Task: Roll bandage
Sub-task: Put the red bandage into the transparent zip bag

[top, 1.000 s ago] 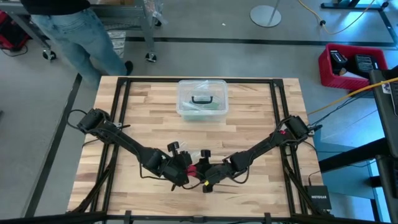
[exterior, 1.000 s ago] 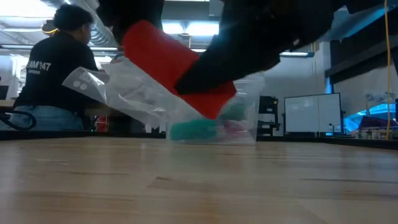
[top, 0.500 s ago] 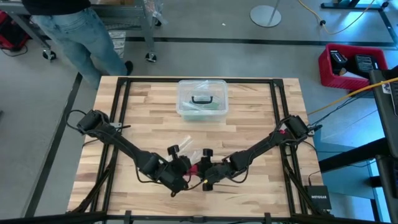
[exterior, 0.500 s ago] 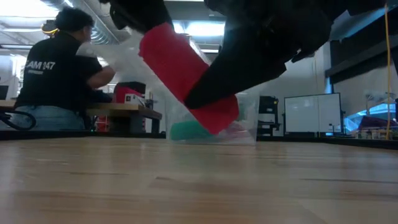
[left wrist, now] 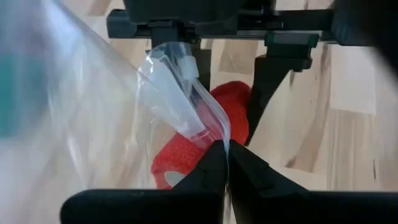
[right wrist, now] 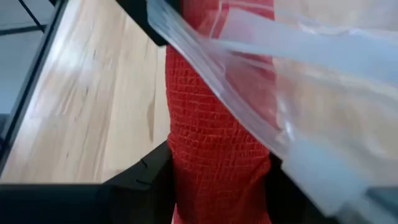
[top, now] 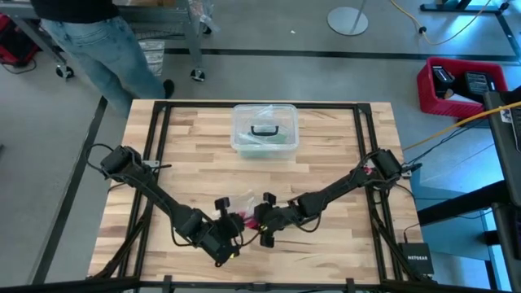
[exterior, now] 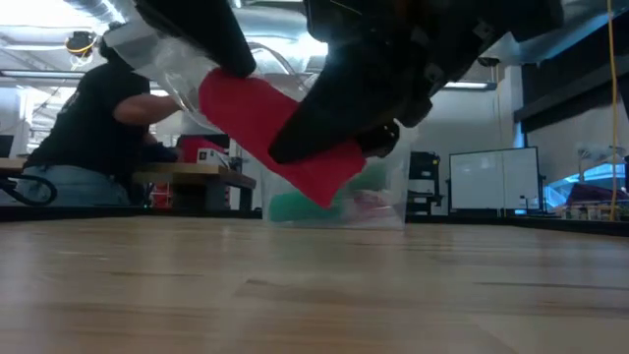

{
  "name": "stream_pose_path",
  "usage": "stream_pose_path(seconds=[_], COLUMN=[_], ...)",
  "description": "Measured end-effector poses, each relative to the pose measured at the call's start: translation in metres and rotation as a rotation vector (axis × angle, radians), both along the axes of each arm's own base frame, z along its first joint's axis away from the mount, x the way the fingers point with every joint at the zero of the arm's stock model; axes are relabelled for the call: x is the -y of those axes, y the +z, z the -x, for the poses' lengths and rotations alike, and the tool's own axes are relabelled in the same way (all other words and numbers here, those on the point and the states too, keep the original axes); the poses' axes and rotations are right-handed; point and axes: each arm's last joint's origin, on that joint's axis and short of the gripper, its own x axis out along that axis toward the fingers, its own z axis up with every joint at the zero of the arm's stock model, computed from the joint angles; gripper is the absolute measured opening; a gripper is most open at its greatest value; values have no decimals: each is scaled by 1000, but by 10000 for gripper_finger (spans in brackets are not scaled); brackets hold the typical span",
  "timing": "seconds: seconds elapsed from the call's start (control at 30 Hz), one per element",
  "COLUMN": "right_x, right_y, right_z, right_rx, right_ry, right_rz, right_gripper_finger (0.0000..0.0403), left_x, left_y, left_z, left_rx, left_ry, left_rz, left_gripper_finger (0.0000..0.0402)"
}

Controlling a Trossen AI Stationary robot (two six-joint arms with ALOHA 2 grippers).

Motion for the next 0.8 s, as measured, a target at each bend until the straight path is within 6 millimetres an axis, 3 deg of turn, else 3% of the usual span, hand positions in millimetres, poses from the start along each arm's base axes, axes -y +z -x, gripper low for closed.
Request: stream_pose_path(seconds=[0.5, 0.8], right_x=[16, 19], right_y=[7, 8], right_z=[-8, -9], right_rx=[81, 111], right_ry=[-230, -274], right_rz=[-36, 5], right_gripper_finger=[188, 188], left_x=[3, -11], left_y=[-27, -57], left_z=[9, 19], left_rx=[101, 316], left_ry=[71, 316], left_rz=[43, 107], left_gripper_finger=[1, 1])
